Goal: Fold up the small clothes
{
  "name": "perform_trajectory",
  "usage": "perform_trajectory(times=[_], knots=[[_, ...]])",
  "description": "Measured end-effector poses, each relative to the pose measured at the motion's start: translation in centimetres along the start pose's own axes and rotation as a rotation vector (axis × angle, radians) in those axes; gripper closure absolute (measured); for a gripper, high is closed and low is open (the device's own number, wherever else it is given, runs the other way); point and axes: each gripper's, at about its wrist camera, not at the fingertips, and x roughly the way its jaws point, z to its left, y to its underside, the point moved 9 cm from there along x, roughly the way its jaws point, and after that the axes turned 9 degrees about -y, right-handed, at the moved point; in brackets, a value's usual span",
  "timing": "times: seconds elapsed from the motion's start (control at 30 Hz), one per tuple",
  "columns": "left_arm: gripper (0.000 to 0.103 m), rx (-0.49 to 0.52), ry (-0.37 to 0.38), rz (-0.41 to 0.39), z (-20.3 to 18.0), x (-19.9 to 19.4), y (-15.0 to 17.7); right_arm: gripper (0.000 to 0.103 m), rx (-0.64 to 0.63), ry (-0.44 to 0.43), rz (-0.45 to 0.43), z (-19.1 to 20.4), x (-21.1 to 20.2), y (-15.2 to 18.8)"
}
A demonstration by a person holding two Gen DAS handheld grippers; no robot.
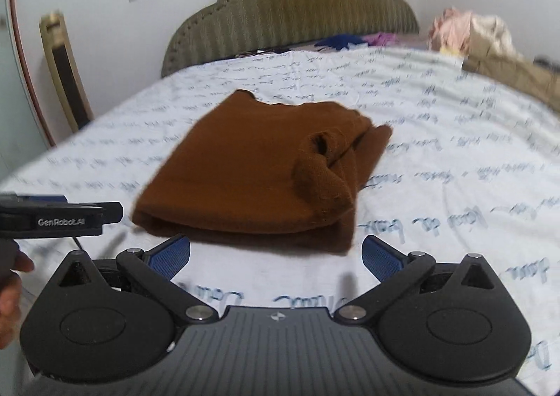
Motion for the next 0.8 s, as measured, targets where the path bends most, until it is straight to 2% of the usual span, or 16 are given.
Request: perform_trajectory(times=[0.1, 0.43, 0.8], knots=[[0.015, 0.007, -0.023, -0.024, -0.7, -0.1, 0.2, 0.000, -0.049, 0.042, -0.007, 0.1, 0.2, -0.1], [0.011, -0.048, -0.024, -0.022, -0.4, 0.7, 0.7, 0.000, -0.035, 0.052, -0.011, -1.0, 0.7, 0.5], [0.011, -0.035, -0.037, -0.006, -0.5, 1.0, 1.5, 0.000, -0.015, 0.062, -0.015, -1.7, 0.8, 0.9]])
